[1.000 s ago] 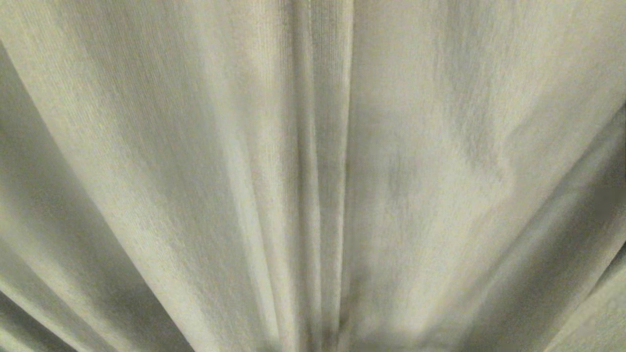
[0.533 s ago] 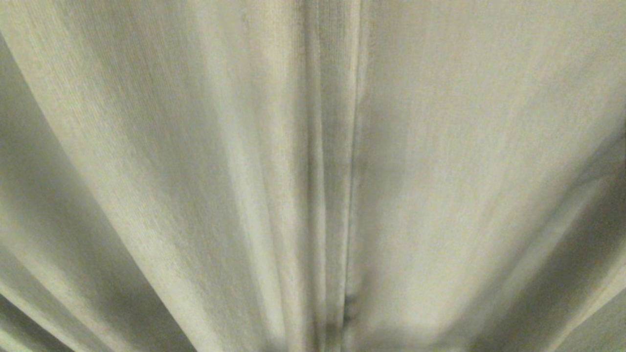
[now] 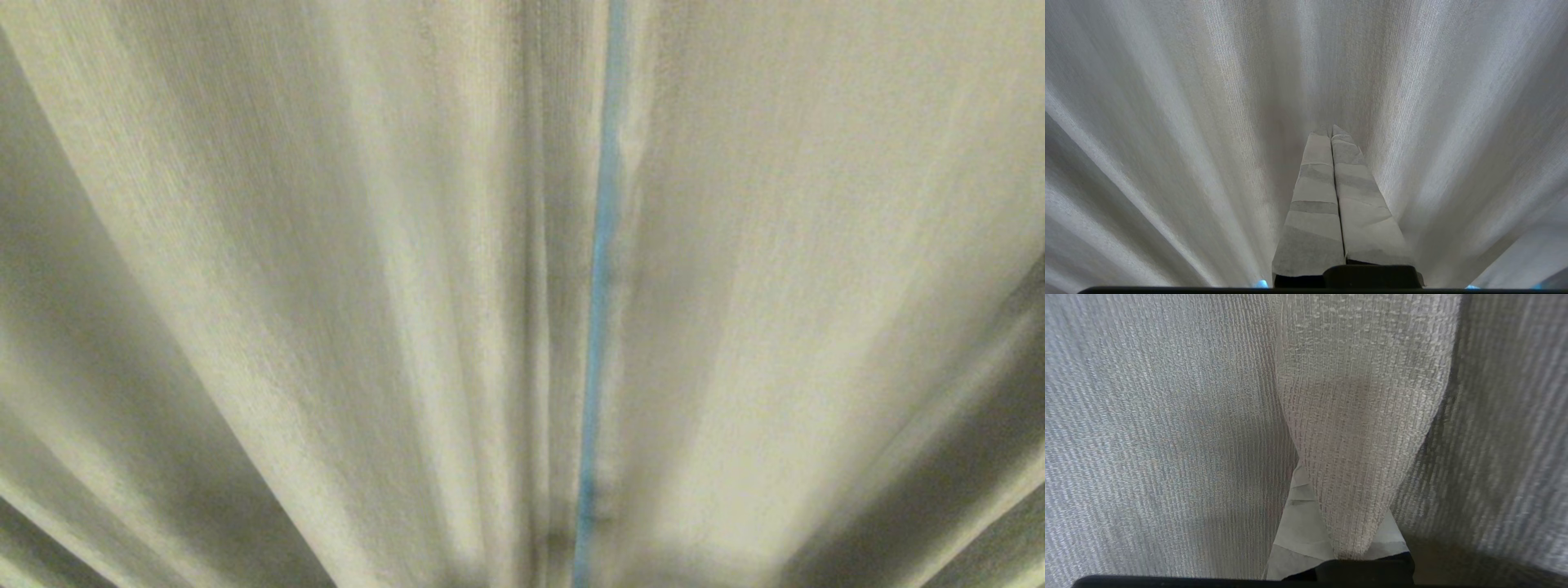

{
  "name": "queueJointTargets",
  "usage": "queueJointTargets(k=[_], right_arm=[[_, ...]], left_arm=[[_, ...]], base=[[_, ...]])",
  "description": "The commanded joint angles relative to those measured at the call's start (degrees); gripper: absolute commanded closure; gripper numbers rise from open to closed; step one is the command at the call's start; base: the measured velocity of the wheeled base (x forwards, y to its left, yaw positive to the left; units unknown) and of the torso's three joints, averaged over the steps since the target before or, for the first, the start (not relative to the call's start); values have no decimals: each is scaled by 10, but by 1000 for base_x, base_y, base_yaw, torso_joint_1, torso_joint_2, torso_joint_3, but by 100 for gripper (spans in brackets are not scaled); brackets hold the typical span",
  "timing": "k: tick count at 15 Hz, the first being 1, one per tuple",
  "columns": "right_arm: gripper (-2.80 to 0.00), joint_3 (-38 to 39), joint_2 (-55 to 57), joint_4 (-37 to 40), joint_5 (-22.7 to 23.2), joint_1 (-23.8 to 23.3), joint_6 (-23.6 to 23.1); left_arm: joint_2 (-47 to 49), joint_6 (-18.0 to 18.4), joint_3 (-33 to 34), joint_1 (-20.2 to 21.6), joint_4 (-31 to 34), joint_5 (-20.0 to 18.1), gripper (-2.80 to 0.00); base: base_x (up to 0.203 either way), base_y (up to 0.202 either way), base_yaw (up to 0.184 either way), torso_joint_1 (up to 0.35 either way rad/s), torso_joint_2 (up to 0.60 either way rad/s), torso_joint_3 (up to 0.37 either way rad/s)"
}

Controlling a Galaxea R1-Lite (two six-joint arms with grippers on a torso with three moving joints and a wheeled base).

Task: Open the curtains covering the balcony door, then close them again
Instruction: Pull the outer curtains open on both sides

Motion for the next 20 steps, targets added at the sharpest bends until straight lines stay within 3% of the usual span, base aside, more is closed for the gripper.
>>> queueJointTargets(k=[1,9,20], right_arm=[[0,-6,11,-2,0,-27,0],[0,-7,23,-2,0,-126,1],[0,-18,57,-15,0,-200,2]], left_arm=[[0,0,0,0,0,0,0],[0,0,0,0,0,0,0],[0,0,0,1,0,0,0]], base=[[0,0,0,0,0,0],[0,0,0,0,0,0],[0,0,0,0,0,0]])
